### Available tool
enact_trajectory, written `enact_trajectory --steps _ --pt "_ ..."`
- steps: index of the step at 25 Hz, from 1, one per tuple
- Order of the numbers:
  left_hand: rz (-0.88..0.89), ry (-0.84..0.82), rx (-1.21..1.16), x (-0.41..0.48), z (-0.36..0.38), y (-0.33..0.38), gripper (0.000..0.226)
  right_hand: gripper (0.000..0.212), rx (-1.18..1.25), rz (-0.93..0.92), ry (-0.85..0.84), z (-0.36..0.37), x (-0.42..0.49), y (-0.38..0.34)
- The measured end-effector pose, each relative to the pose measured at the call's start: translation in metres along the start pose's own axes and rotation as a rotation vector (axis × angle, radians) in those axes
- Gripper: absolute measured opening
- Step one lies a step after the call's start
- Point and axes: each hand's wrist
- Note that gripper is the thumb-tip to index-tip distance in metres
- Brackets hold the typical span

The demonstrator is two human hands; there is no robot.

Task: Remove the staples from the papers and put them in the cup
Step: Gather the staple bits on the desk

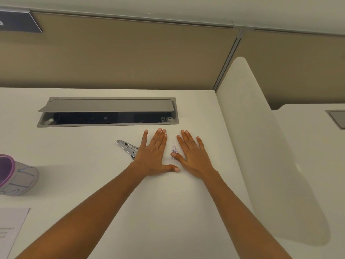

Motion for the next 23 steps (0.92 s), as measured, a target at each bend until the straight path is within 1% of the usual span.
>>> enact_trajectory --steps 4,8,11,18,20,23 --pt "0.083 0.028 0.042 0.0 0.0 0.005 0.119 0.082 -0.013 -0.037 0.008 -0.002 0.003 0.002" --pt "0.079 0.041 0.066 -0.006 0.001 0.009 0.116 0.081 0.024 -0.06 -0.001 -0.003 0.0 0.004" --pt "0.11 0.033 0.069 -0.014 0.005 0.007 0.114 0.078 0.023 -0.094 -0.019 -0.005 -0.007 0.008" --pt "0.164 0.043 0.072 -0.036 0.013 0.013 0.096 0.065 0.034 -0.126 -0.022 -0.007 -0.032 0.006" --pt "0.162 0.062 0.054 -0.04 0.013 0.016 0.091 0.065 0.123 -0.096 0.0 -0.009 -0.04 0.0" --pt "0.131 0.149 0.006 -0.042 0.006 0.02 0.076 0.065 0.29 0.047 0.079 -0.019 -0.047 -0.011"
Point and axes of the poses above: each hand's wrist, its own x-axis towards the middle knuckle, its own z-axis out of the palm, y = z × x, and after that the axes turned 2 degrees about -y, right-handed
